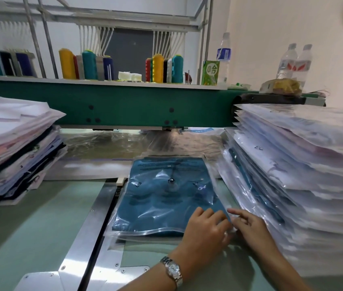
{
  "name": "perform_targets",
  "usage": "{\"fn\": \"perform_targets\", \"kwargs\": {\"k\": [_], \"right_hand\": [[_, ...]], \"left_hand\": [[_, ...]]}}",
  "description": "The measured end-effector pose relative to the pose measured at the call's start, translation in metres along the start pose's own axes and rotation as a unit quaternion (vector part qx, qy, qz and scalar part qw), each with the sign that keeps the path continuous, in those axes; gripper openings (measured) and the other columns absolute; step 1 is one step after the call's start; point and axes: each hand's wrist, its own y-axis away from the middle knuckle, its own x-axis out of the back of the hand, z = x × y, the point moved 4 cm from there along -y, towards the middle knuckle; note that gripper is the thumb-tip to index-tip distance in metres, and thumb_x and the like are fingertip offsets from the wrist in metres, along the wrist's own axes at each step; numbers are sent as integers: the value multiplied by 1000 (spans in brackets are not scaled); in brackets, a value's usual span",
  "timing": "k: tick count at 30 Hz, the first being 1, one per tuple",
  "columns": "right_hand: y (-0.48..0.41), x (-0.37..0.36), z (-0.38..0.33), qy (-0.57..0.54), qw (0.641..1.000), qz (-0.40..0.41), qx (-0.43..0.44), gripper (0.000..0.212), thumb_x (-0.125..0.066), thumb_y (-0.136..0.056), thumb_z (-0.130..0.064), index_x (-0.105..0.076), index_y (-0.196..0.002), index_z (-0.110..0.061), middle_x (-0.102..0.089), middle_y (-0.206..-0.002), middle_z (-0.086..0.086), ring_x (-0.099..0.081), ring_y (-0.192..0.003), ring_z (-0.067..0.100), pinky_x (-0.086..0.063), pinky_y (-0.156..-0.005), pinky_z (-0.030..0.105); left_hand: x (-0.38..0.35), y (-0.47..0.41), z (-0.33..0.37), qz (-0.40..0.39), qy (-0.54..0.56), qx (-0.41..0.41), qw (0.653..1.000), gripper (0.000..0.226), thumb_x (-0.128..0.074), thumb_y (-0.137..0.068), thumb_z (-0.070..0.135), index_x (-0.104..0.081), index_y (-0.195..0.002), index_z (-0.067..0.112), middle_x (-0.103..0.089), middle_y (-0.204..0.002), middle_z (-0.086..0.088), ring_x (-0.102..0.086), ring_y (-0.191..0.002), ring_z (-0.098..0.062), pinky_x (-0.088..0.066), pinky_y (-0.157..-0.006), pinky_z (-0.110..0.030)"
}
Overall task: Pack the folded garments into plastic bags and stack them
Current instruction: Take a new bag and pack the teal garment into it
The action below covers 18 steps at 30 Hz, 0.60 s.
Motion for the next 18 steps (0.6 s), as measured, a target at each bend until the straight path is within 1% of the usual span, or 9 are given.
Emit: {"fn": "perform_targets", "kwargs": {"k": [3, 6, 9, 10, 11, 12, 13, 15, 18], "right_hand": [[-2, 0, 3, 15, 1000, 7, 9, 23, -55, -93, 2, -67, -107, -11, -71, -82, 20, -68, -70, 34, -58, -72, 51], [-2, 1, 8, 18, 1000, 16, 2, 26, -52, -93, 7, -66, -105, -12, -69, -74, 21, -64, -60, 27, -57, -59, 38], [-3, 2, 10, 48, 999, 19, 10, 22, -54, -93, 4, -65, -104, -12, -68, -72, 15, -63, -62, 25, -55, -65, 40], [-3, 3, 11, 66, 997, 21, 19, 21, -54, -93, 3, -64, -103, -12, -67, -66, 7, -59, -59, 19, -52, -62, 36], [-3, 4, 11, 83, 996, 25, 27, 19, -55, -93, 2, -64, -102, -12, -62, -58, -2, -53, -52, 11, -45, -55, 29], [-3, 6, 11, 96, 994, 31, 35, 17, -56, -92, 1, -63, -100, -12, -56, -53, -6, -45, -46, 5, -37, -50, 23], [-3, 7, 11, 105, 993, 37, 39, 15, -57, -92, 0, -63, -99, -12, -52, -52, -8, -40, -43, 2, -32, -47, 20], [-1, 8, 10, 117, 991, 44, 43, 12, -57, -93, -3, -62, -98, -13, -51, -59, -4, -39, -45, 5, -28, -46, 20], [2, 8, 10, 122, 991, 42, 38, 11, -56, -94, -7, -62, -96, -16, -58, -69, 6, -41, -51, 13, -28, -51, 26]], "left_hand": [[-2, -3, 4, 30, -12, -15, 999, 8, -72, -74, 28, -67, -69, 25, -62, -73, 9, -52, -61, -12, -40, -59, -26], [-4, -3, 6, 46, -32, -38, 998, 16, -70, -79, 24, -64, -64, 23, -59, -70, 8, -49, -59, -14, -39, -57, -28], [-5, 0, 3, 43, -58, -59, 996, 18, -71, -75, 22, -61, -61, 22, -56, -68, 6, -47, -58, -15, -38, -56, -29], [-4, 1, 1, 43, -65, -64, 995, 19, -72, -74, 21, -59, -59, 22, -54, -67, 6, -46, -57, -15, -37, -56, -29], [-3, 3, -2, 45, -69, -69, 994, 20, -71, -73, 19, -58, -58, 22, -53, -66, 5, -45, -57, -15, -36, -56, -29], [-2, 6, -7, 49, -72, -71, 994, 21, -70, -74, 18, -57, -58, 22, -51, -66, 5, -44, -56, -16, -35, -56, -30], [0, 9, -12, 55, -75, -72, 993, 22, -69, -75, 17, -56, -57, 21, -50, -65, 4, -44, -57, -17, -34, -55, -30], [5, 17, -23, 65, -79, -74, 992, 22, -67, -75, 16, -54, -58, 21, -49, -66, 3, -43, -57, -18, -34, -55, -31], [16, 34, -41, 71, -85, -81, 991, 25, -62, -82, 14, -52, -60, 20, -47, -66, 2, -42, -58, -19, -35, -55, -32]]}}
